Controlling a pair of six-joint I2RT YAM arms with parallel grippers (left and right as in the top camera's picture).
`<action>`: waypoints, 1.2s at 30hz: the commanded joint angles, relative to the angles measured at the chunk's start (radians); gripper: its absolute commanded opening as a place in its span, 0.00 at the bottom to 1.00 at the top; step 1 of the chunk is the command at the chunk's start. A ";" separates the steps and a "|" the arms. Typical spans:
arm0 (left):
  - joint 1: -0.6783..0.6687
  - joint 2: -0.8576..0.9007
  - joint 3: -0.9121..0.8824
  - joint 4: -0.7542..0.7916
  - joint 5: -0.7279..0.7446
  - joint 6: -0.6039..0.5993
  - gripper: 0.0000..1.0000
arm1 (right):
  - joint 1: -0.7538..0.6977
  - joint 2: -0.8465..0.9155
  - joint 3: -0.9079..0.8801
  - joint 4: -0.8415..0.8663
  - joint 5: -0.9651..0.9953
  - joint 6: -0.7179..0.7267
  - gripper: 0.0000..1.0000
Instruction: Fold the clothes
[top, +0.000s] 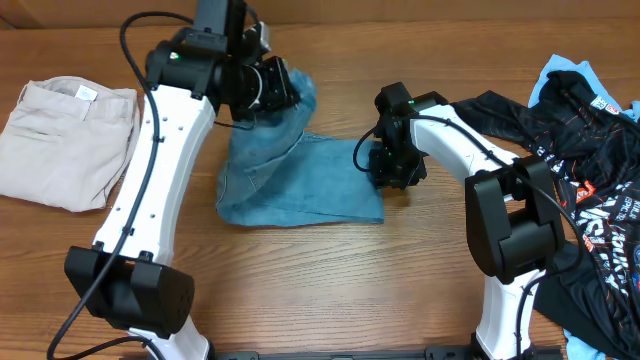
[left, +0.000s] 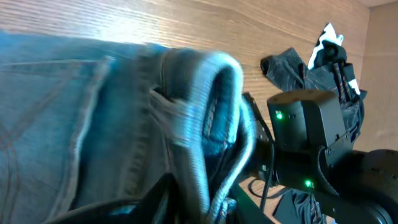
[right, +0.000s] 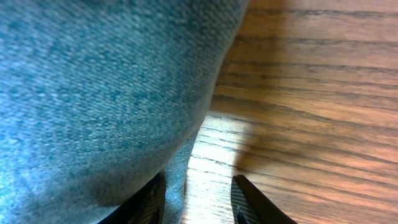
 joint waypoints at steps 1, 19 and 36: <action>-0.028 -0.045 0.031 0.011 0.005 -0.028 0.26 | 0.011 -0.028 -0.011 0.005 -0.037 0.008 0.39; -0.110 -0.047 0.033 0.113 0.010 -0.072 0.33 | 0.011 -0.028 -0.011 0.004 -0.037 0.008 0.39; -0.003 -0.035 0.019 -0.122 -0.375 0.007 0.45 | -0.024 -0.080 0.179 -0.220 -0.087 -0.008 0.43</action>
